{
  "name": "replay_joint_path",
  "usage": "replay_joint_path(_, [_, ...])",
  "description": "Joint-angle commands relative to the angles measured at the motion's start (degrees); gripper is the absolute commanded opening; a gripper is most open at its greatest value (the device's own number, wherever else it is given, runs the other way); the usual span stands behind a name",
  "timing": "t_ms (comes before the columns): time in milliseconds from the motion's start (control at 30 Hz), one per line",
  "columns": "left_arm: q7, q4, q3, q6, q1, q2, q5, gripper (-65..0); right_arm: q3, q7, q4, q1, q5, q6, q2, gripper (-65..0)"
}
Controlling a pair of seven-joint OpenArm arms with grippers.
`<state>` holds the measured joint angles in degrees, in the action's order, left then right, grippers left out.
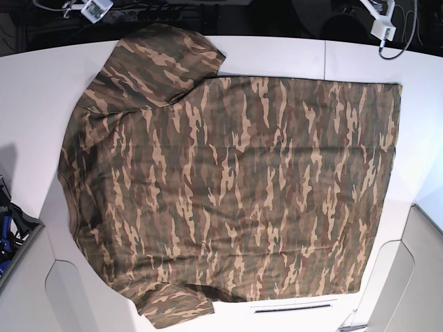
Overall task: Fold the T-shirt properly
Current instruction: 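Move both grippers toward the shirt's shoulder corners, then grasp the camouflage shirt's shoulder edge with both grippers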
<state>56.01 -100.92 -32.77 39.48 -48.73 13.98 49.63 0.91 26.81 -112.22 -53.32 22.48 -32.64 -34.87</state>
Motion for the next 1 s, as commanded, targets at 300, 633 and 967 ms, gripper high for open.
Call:
replay_joint_path(300, [9.4, -9.2, -15.0, 0.5, -0.7, 1.4, 23.3, -28.9, 15.2, 15.2, -6.5, 7.3, 15.5, 2.2, 6.9, -53.4])
replay_joint_path(633, [9.3, -9.2, -17.6, 0.5, 6.8, 7.3, 22.5, -17.5, 18.3, 21.0, 0.6, 17.3, 14.3, 8.5, 12.1, -31.4])
replay_joint_path(967, [5.0, -1.4, -16.8, 0.5, 15.6, 17.1, 19.5, -17.5, 18.1, 20.5, 14.0, 21.3, 15.7, 5.2, 15.5, -31.4])
